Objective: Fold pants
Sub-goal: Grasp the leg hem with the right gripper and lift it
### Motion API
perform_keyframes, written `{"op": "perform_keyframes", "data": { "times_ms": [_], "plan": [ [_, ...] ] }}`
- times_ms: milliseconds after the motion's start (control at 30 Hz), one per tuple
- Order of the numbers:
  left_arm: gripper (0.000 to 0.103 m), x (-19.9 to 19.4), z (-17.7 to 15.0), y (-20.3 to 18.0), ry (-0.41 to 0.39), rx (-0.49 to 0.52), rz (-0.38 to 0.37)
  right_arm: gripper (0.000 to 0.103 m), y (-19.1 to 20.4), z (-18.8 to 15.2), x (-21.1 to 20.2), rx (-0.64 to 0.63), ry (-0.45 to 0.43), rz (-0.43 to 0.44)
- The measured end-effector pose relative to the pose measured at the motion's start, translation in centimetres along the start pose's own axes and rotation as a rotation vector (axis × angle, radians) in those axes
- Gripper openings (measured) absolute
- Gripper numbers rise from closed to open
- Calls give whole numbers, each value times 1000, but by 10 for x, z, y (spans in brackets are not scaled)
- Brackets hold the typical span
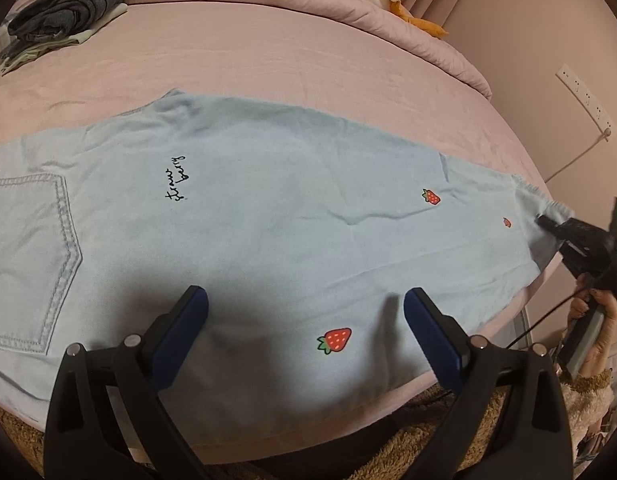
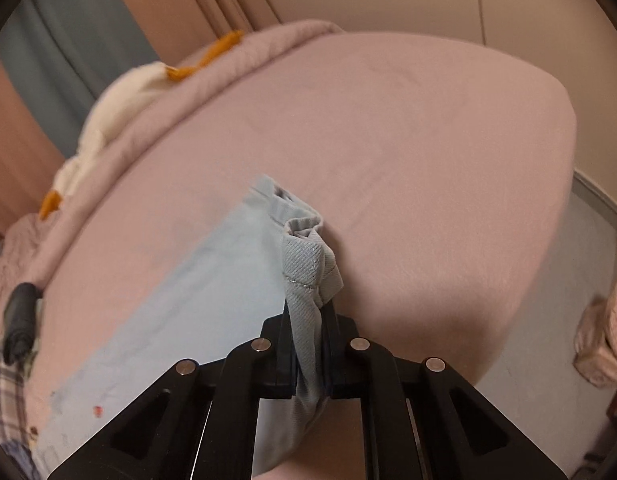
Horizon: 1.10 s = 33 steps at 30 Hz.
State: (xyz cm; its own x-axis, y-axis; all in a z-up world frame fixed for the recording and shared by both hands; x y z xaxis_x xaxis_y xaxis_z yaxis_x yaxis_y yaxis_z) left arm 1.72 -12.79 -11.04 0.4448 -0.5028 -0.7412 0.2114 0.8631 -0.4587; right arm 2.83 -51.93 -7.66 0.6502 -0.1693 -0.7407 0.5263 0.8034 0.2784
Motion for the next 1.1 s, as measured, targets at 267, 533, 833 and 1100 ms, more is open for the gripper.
{"op": "perform_keyframes", "data": {
  "times_ms": [267,533,833,1100],
  "plan": [
    [98,-1,0,2,-6,-15,-13,10,46,1,-59,-118,-115,178],
    [98,-4,0,3,-8,-22,-25,10,112,-26,-66,-304,-53,336],
    [97,-10,2,9,-23,-76,-77,11,172,-87,-43,-565,134,362],
    [97,-11,4,7,-19,-84,-64,11,180,-118,-12,-641,281,287]
  ]
}}
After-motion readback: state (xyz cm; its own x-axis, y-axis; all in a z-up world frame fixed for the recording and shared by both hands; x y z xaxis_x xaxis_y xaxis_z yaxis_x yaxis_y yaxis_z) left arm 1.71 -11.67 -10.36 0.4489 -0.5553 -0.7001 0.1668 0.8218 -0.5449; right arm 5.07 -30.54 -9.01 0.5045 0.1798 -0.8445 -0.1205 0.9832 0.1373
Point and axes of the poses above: each gripper's, at about its wrist camera, not at the fingertips, and x roughly the way its jaws point, y to its left, z to its top, the point moved 2 cm from there along x, roughly the way its jaws point, and after that the axes turned 10 degrees about -z, right-handed, at the moved point
